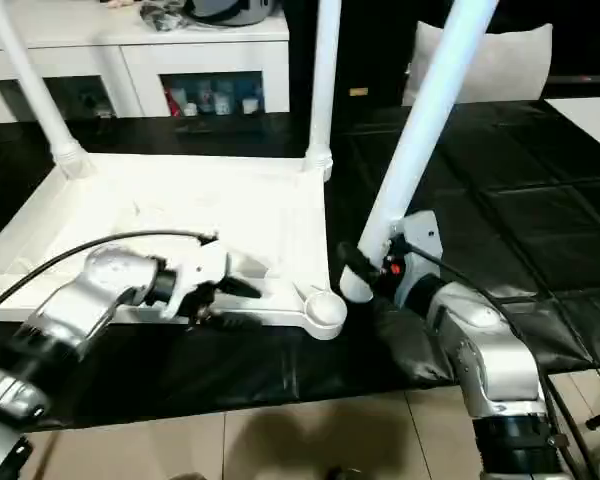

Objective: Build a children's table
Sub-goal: Insert table leg to table base

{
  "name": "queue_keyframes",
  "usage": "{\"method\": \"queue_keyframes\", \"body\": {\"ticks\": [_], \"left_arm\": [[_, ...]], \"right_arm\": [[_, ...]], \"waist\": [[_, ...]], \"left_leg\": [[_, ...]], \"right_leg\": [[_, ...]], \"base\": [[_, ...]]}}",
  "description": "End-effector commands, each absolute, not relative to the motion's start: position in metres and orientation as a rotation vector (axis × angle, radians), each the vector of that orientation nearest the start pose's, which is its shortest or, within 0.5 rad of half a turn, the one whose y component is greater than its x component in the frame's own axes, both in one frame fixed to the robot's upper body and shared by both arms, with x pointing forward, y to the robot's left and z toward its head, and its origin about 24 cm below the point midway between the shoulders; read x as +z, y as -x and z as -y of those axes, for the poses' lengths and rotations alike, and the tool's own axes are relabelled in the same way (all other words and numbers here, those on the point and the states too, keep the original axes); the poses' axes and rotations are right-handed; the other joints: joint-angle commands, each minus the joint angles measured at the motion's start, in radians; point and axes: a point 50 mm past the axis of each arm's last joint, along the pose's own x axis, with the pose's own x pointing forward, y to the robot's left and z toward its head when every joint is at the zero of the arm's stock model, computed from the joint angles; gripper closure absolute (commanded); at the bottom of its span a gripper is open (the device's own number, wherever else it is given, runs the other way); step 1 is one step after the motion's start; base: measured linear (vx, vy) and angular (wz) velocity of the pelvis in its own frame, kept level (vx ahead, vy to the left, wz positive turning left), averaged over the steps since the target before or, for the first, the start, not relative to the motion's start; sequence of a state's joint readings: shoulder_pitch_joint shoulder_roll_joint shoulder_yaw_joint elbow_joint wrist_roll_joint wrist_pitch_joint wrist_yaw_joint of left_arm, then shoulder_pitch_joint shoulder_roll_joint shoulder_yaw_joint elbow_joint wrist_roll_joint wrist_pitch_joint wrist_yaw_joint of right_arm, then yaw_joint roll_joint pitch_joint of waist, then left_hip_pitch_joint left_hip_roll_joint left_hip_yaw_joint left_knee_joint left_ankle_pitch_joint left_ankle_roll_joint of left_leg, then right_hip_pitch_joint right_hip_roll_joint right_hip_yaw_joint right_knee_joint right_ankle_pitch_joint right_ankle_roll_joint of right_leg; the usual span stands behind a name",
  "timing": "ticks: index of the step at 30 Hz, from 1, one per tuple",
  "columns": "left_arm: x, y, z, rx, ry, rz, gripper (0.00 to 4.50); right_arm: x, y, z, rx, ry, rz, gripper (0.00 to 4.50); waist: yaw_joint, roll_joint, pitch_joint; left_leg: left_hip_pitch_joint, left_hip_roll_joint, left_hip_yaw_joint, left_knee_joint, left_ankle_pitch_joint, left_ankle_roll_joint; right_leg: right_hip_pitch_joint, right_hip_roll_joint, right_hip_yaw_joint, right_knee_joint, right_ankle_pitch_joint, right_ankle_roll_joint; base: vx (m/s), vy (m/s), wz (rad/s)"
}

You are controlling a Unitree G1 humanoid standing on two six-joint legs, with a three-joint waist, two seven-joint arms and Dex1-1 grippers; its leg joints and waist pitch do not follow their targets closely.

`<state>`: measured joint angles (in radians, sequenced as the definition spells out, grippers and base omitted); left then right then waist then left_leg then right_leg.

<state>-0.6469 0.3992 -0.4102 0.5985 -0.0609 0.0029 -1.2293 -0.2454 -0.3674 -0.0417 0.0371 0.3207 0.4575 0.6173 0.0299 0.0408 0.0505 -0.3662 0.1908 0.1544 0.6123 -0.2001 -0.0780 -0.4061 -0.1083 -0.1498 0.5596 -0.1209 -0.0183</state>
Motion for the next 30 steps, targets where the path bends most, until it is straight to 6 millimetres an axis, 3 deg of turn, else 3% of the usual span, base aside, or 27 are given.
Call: {"method": "queue_keyframes", "body": {"ticks": [1,2,4,7,15,17,25,30], "left_arm": [[0.064,-0.321,-0.118,-1.459,-0.514,-0.373,2.55],[0.063,-0.323,-0.118,-1.460,-0.521,-0.379,2.65],[0.061,-0.326,-0.117,-1.469,-0.543,-0.400,2.77],[0.060,-0.326,-0.117,-1.481,-0.552,-0.414,3.05],[0.054,-0.326,-0.119,-1.502,-0.578,-0.442,3.58],[0.052,-0.326,-0.120,-1.507,-0.584,-0.446,3.75],[0.053,-0.326,-0.119,-1.517,-0.541,-0.431,4.40],[0.051,-0.327,-0.118,-1.481,-0.419,-0.455,4.50]], "right_arm": [[0.082,-0.288,0.185,0.630,-0.030,-0.226,2.62],[0.083,-0.287,0.186,0.633,-0.024,-0.230,2.62],[0.083,-0.286,0.187,0.633,-0.022,-0.231,2.62],[0.082,-0.285,0.187,0.637,-0.029,-0.236,2.62],[0.081,-0.283,0.187,0.654,-0.032,-0.253,2.62],[0.082,-0.283,0.185,0.664,-0.038,-0.233,2.62],[0.086,-0.282,0.178,0.737,-0.033,-0.225,2.62],[0.091,-0.287,0.175,0.756,-0.021,-0.210,2.62]], "waist": [[-0.003,0.000,-0.071],[-0.003,-0.003,-0.072],[-0.003,0.005,-0.073],[-0.004,0.001,-0.072],[-0.003,0.005,-0.073],[-0.003,0.001,-0.071],[-0.004,0.001,-0.069],[-0.004,-0.007,-0.068]], "left_leg": [[0.004,0.023,-0.004,-0.076,-0.255,0.051],[0.003,0.023,-0.004,-0.076,-0.254,0.050],[0.002,0.024,-0.005,-0.077,-0.254,0.048],[0.001,0.022,-0.004,-0.075,-0.256,0.054],[0.004,0.024,-0.006,-0.076,-0.267,0.057],[0.003,0.022,-0.004,-0.075,-0.269,0.060],[0.004,0.022,-0.005,-0.075,-0.275,0.059],[0.004,0.020,-0.004,-0.072,-0.272,0.061]], "right_leg": [[0.061,-0.045,0.045,-0.083,-0.480,-0.086],[0.063,-0.046,0.044,-0.083,-0.478,-0.084],[0.064,-0.047,0.045,-0.082,-0.472,-0.087],[0.066,-0.047,0.042,-0.085,-0.486,-0.080],[0.063,-0.046,0.039,-0.088,-0.495,-0.082],[0.063,-0.047,0.038,-0.091,-0.508,-0.078],[0.061,-0.048,0.035,-0.097,-0.544,-0.064],[0.061,-0.049,0.032,-0.098,-0.568,-0.057]], "base": [[0.000,0.000,0.00],[0.000,0.000,0.00],[0.000,0.000,0.00],[0.000,0.000,0.00],[0.000,0.000,0.00],[0.000,0.000,0.00],[0.000,0.000,0.00],[0.000,0.000,0.00]]}}
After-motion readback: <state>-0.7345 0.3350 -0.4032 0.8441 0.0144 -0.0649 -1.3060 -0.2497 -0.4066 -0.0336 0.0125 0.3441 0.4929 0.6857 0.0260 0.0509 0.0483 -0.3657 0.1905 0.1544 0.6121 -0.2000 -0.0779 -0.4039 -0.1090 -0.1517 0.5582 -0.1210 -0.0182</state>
